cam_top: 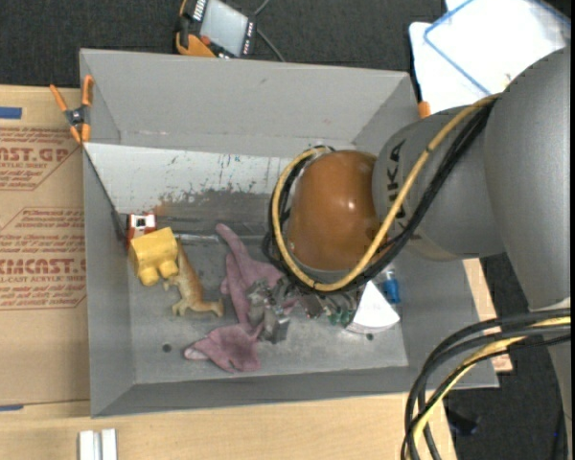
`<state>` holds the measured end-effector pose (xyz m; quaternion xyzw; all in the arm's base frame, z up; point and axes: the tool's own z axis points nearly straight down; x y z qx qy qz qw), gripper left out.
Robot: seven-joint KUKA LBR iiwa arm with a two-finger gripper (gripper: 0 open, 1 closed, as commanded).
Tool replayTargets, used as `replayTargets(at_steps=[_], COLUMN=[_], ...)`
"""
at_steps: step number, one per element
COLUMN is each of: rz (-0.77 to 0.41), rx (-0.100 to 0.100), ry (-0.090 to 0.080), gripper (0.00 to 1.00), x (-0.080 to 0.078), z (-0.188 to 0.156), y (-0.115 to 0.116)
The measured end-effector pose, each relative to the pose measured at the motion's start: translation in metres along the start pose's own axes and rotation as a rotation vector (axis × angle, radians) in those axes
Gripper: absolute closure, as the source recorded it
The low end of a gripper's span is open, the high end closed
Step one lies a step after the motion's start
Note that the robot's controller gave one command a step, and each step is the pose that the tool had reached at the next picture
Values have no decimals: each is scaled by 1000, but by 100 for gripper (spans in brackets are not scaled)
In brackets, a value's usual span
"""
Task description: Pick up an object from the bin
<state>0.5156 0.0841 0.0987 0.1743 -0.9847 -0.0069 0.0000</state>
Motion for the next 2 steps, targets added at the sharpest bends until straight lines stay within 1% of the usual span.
replayTargets(at_steps=[1,2], rz=[-14,-13], rx=[32,13], ry=[-50,-21], gripper=[100,100], x=[-5,-7], z=[-64,-151], y=[-57,-35])
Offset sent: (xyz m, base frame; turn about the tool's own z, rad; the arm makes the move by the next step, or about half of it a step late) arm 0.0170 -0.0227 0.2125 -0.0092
